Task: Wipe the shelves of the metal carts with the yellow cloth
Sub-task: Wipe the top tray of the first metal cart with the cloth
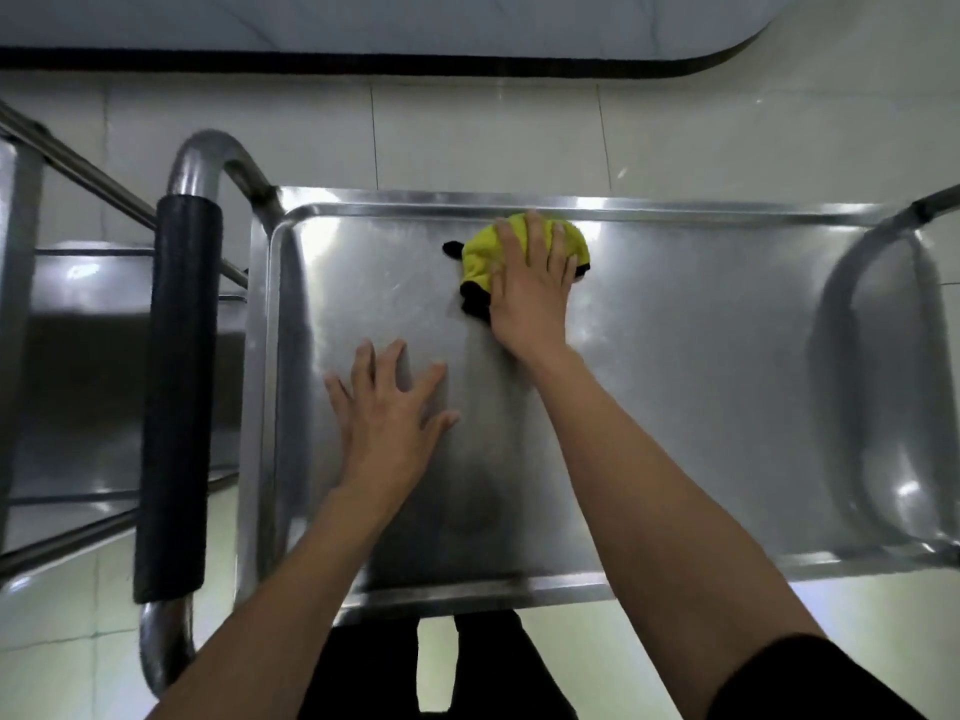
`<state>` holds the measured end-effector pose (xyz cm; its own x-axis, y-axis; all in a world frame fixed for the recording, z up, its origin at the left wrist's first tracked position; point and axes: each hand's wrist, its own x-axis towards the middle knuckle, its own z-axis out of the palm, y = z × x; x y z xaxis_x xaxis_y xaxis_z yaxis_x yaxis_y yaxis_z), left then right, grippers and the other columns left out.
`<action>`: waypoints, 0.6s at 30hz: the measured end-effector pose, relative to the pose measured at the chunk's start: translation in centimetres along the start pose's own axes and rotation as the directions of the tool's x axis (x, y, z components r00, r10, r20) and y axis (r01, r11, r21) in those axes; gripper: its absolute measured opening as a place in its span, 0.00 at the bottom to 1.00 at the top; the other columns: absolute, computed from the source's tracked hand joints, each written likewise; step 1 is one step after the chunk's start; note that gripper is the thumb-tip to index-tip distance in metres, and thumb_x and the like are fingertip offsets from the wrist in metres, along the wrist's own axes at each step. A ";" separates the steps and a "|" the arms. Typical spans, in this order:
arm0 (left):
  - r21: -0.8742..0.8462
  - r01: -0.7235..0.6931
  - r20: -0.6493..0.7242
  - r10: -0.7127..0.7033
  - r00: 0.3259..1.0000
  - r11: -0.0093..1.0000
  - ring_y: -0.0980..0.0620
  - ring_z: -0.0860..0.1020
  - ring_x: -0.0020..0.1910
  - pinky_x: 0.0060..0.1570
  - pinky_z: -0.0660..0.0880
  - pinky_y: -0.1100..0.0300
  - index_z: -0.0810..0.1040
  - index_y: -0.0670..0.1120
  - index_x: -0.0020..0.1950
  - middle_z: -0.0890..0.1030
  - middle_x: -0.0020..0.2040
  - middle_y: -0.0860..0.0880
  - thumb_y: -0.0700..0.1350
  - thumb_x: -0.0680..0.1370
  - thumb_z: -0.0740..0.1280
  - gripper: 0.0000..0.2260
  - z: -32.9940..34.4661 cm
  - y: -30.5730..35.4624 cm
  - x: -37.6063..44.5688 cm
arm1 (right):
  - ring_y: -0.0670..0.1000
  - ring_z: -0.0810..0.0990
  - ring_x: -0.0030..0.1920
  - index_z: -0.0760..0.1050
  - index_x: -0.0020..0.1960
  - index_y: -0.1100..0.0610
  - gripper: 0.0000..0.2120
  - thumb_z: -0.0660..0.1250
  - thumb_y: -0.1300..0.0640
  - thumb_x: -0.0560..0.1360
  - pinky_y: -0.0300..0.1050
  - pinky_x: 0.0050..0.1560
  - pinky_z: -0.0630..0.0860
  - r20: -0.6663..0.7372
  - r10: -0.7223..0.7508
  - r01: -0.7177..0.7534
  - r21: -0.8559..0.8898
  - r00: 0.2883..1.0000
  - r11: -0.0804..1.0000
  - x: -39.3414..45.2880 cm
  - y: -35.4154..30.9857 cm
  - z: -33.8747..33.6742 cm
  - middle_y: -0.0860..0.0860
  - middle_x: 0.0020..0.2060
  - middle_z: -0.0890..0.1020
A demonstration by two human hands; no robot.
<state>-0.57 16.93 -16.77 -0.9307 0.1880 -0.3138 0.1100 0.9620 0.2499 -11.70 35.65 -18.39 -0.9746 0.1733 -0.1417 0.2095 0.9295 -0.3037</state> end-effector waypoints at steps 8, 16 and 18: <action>0.004 -0.010 -0.003 0.010 1.000 1.000 0.34 0.53 0.78 0.68 0.54 0.25 0.70 0.58 0.74 0.62 0.78 0.43 0.62 0.77 0.67 0.26 -0.1 0.5 1.7 | 0.62 0.46 0.79 0.57 0.78 0.46 0.25 0.53 0.53 0.82 0.64 0.76 0.48 -0.037 0.009 -0.009 -0.006 0.999 1.000 5.6 -0.7 -0.5 0.52 0.79 0.54; -0.004 -0.027 0.007 0.027 1.000 1.000 0.36 0.53 0.77 0.68 0.56 0.26 0.71 0.59 0.72 0.61 0.77 0.45 0.62 0.76 0.67 0.25 -0.3 -0.5 1.2 | 0.60 0.48 0.79 0.58 0.78 0.47 0.24 0.53 0.51 0.83 0.60 0.76 0.48 0.025 -0.069 0.071 -0.094 0.997 0.993 -1.4 0.3 -0.1 0.53 0.79 0.55; -0.005 -0.039 0.002 0.039 0.999 0.999 0.36 0.52 0.78 0.69 0.55 0.26 0.70 0.60 0.72 0.60 0.78 0.45 0.62 0.76 0.67 0.25 -0.2 -0.7 1.1 | 0.60 0.48 0.79 0.59 0.78 0.47 0.24 0.54 0.51 0.82 0.60 0.76 0.47 0.036 -0.075 0.077 -0.063 0.997 0.995 -4.9 0.8 0.2 0.53 0.79 0.55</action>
<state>-1.78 16.42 -17.08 -0.9249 0.2257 -0.3060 0.1445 0.9531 0.2661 -6.71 35.48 -18.09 -0.9840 0.0914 -0.1528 0.1285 0.9587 -0.2536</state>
